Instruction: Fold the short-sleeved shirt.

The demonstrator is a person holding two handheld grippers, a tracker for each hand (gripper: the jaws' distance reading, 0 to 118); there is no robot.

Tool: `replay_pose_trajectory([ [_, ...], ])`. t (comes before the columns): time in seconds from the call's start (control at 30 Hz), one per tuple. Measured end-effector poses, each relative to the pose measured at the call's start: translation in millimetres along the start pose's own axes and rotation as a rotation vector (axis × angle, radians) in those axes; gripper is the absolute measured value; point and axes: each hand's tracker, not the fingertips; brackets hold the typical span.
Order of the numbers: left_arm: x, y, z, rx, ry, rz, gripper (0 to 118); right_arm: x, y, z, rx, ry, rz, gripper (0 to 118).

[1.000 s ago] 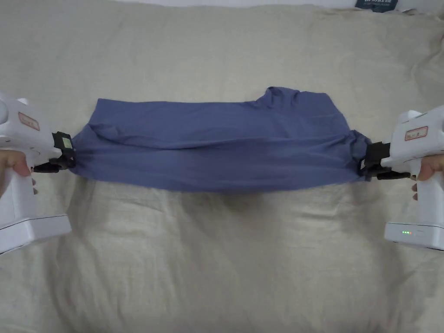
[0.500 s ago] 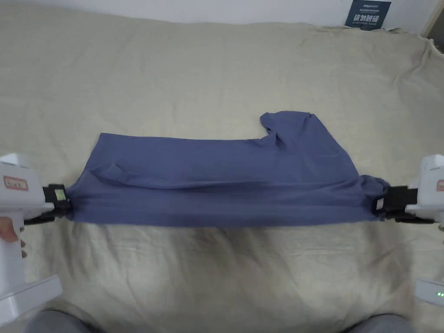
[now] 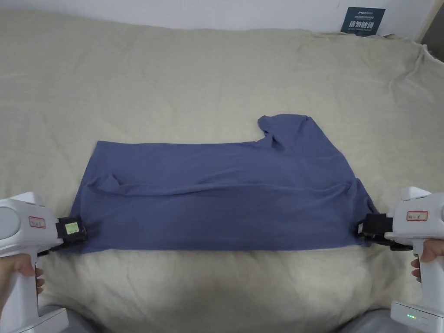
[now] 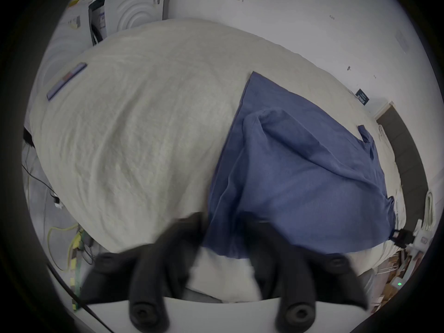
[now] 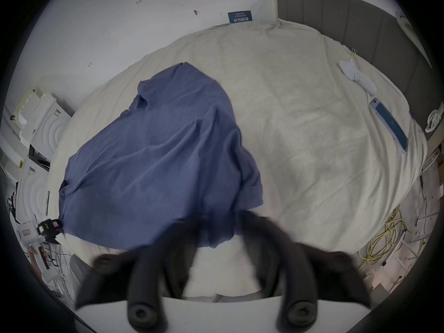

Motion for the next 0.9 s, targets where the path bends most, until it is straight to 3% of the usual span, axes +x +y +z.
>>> replay_pose_trajectory([
  [0.03,-1,4,6,0.015,0.014,-0.009,114,0,3,7,0.006,-0.009,0.01,77],
  [0.07,-3,9,14,0.044,0.011,-0.014,118,0,7,15,0.019,-0.017,0.021,93],
  [0.2,-1,34,54,0.178,-0.014,-0.017,118,-5,26,57,0.166,-0.041,0.061,93],
  [0.4,37,42,98,0.479,-0.043,-0.079,118,-35,35,103,0.449,0.01,0.114,93],
  [0.63,83,12,102,0.699,-0.062,-0.188,117,-71,6,104,0.687,0.007,0.2,93],
  [0.73,93,-1,101,0.73,-0.088,-0.214,105,-77,-8,99,0.718,0.021,0.187,93],
  [0.83,100,-11,101,0.746,-0.096,-0.247,75,-79,-19,94,0.765,0.032,0.177,91],
  [0.9,101,-18,101,0.761,-0.12,-0.25,52,-78,-23,91,0.778,0.054,0.182,73],
])
